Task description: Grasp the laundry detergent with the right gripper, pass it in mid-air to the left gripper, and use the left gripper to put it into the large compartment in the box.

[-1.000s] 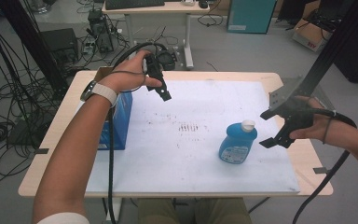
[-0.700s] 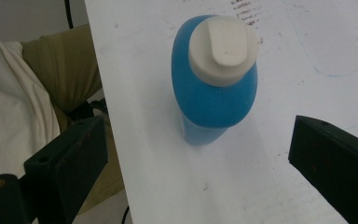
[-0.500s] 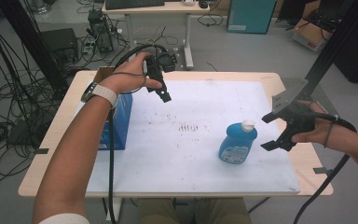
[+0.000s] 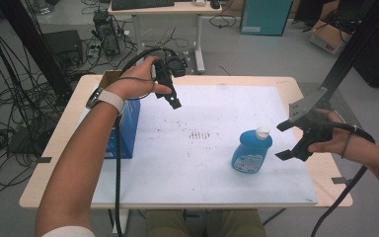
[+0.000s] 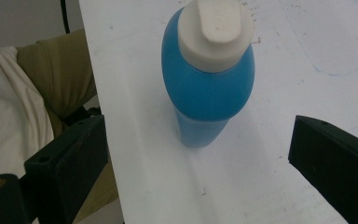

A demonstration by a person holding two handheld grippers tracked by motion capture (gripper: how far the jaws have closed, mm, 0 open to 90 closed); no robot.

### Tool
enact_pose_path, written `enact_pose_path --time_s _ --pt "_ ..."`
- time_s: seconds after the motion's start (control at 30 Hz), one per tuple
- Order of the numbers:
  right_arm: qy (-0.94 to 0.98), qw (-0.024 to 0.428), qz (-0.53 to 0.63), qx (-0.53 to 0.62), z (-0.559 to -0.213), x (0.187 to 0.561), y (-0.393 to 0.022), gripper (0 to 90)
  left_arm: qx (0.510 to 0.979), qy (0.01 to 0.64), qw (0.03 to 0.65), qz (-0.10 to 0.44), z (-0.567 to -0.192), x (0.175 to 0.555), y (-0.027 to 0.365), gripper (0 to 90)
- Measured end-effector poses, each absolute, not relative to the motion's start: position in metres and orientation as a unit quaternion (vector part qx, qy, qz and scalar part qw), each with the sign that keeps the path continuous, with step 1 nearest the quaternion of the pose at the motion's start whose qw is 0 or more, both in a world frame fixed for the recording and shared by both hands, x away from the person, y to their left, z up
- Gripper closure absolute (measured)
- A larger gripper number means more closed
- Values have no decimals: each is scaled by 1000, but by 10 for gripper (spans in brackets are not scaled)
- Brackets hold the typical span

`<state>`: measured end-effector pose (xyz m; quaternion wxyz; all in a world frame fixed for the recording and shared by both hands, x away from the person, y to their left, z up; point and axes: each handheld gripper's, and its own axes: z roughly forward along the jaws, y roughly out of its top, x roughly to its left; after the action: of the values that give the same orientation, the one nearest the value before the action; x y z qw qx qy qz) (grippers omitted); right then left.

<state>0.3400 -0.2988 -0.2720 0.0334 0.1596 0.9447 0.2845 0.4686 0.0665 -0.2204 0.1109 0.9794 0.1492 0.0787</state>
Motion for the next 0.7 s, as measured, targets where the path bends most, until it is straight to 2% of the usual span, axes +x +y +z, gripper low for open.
enact_pose_path --time_s 0.7 --pt "943 34 289 159 -292 349 -307 45 978 157 114 74 -224 471 66 76"
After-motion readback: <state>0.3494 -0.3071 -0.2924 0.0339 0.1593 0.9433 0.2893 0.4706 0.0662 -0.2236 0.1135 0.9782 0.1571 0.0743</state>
